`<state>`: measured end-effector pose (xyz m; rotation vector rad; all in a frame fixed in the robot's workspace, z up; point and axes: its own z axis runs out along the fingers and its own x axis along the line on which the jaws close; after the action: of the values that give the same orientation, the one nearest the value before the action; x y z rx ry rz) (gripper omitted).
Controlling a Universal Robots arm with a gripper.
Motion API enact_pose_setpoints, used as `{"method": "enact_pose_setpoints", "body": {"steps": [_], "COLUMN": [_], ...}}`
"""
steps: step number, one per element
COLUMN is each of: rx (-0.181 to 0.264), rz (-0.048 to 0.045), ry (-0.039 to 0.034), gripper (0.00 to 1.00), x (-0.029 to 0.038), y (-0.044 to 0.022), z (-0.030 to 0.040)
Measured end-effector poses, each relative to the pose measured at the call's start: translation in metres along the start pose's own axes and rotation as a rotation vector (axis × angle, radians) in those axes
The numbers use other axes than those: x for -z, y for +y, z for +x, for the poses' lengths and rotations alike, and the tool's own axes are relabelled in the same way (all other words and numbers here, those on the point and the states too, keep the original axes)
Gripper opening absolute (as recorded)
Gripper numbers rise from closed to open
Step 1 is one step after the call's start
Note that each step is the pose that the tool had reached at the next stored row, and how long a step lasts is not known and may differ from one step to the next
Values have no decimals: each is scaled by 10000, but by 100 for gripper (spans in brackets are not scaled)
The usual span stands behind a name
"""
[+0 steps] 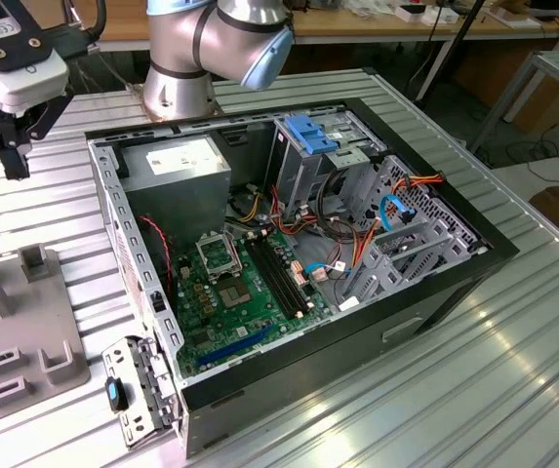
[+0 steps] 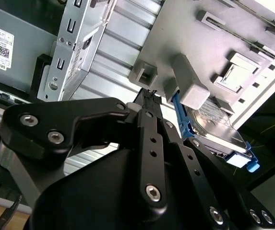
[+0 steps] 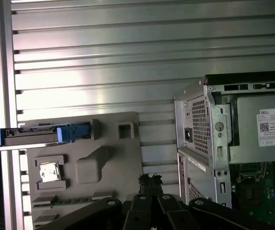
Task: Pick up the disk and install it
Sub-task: 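Reach for the disk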
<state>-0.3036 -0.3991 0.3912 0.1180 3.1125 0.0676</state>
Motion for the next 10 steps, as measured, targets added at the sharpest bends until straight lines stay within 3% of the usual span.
{"method": "enact_pose_setpoints", "body": {"steps": [10], "rx": [-1], "rz": [0], "ry": [0], "gripper": [11], "x": [0], "y": [-9], "z": [121]}}
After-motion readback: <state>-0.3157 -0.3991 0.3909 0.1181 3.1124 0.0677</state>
